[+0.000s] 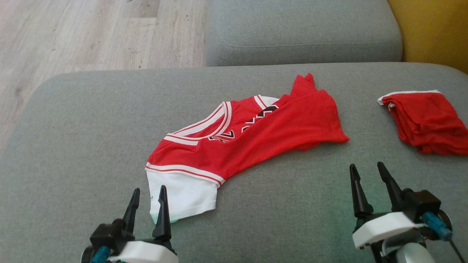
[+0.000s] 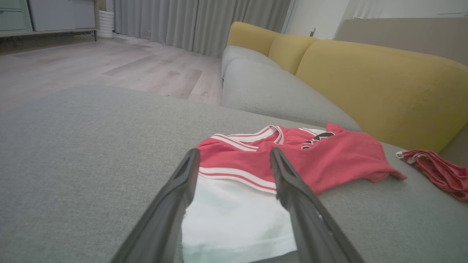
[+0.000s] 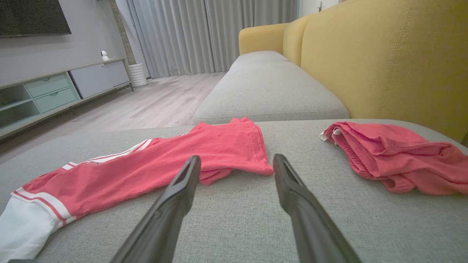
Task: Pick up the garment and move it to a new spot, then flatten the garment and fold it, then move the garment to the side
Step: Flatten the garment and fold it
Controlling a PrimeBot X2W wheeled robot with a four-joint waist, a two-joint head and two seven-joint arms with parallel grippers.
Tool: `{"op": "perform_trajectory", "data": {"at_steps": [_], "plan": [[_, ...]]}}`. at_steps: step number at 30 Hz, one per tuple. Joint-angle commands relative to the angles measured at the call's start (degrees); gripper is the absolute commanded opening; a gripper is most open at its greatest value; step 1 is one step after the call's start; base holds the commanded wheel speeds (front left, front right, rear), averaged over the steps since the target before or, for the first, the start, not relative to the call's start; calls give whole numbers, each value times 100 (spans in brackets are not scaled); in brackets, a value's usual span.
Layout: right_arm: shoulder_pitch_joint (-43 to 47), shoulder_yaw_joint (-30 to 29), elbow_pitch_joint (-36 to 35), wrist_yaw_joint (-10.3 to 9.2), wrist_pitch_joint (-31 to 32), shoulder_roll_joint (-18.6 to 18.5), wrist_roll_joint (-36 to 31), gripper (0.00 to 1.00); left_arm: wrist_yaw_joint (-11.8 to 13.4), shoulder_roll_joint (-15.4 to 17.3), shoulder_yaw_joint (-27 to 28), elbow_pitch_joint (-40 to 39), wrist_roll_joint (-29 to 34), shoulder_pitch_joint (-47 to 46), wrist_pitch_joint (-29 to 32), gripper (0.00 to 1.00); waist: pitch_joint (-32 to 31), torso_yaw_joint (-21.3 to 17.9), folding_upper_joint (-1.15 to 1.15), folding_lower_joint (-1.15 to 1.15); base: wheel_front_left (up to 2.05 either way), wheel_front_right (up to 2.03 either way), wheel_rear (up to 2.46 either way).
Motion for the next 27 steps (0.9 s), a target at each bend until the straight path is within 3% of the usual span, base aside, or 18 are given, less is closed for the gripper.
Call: {"op": "perform_trajectory", "data": {"at_steps": [1, 11, 25, 26, 27], "plan": [[-169, 158, -198, 21, 20, -28, 45, 100, 56, 71, 219, -140, 20, -168, -57, 100, 4, -2, 0, 0, 0, 0, 0], [-194, 247, -214, 21, 52, -28, 44, 100, 110, 55, 166, 628, -252, -201, 632, 100, 213, -85, 0, 0, 0, 0, 0], [-311, 151, -297, 21, 125, -28, -123, 100, -151, -155, 201, 1641, -511, -736, 591, 100, 636, -281, 0, 0, 0, 0, 0], [-316, 147, -299, 21, 127, -28, -128, 100, -179, -170, 184, 1679, -513, -759, 578, 96, 647, -277, 0, 0, 0, 0, 0], [-324, 139, -295, 21, 134, -28, -137, 100, -219, -184, 158, 1714, -516, -782, 578, 70, 657, -269, 0, 0, 0, 0, 0]]}}
